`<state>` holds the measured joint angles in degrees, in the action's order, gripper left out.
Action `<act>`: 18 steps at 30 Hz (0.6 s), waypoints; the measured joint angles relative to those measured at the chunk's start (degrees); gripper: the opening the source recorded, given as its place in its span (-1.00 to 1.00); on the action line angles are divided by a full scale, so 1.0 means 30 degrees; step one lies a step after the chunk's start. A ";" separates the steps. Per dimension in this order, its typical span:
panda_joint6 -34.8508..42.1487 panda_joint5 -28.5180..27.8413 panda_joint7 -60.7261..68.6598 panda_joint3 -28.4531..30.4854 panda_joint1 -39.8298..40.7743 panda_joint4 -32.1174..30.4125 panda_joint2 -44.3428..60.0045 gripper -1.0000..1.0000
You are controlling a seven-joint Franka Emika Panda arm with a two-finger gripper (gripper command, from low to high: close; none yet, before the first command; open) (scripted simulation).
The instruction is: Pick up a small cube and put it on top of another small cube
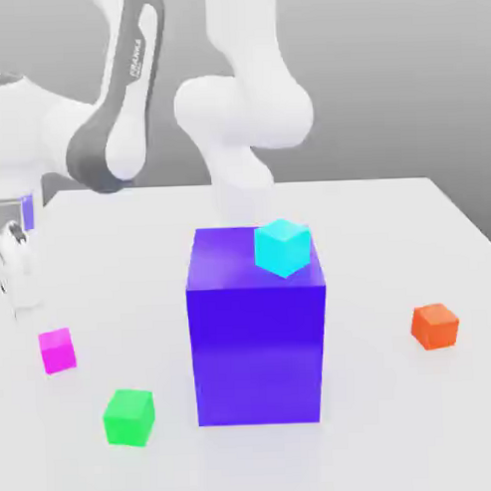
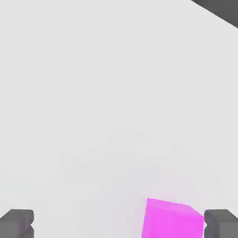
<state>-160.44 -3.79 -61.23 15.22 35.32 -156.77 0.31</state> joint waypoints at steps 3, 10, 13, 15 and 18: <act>-0.1044 0.2469 0.1436 -0.0570 0.0851 -0.0516 0.1505 0.00; -0.4509 0.5517 0.3682 -0.3659 0.3326 0.0239 0.5920 -1.00; -0.4511 0.5499 0.3665 -0.3661 0.3328 0.0239 0.5920 -1.00; -0.4514 0.5471 0.3636 -0.3663 0.3330 0.0239 0.5919 -1.00; -0.4070 0.5234 0.3420 -0.3435 0.3154 0.0132 0.5356 -1.00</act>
<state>-172.65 11.91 -50.97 4.92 44.78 -156.38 16.37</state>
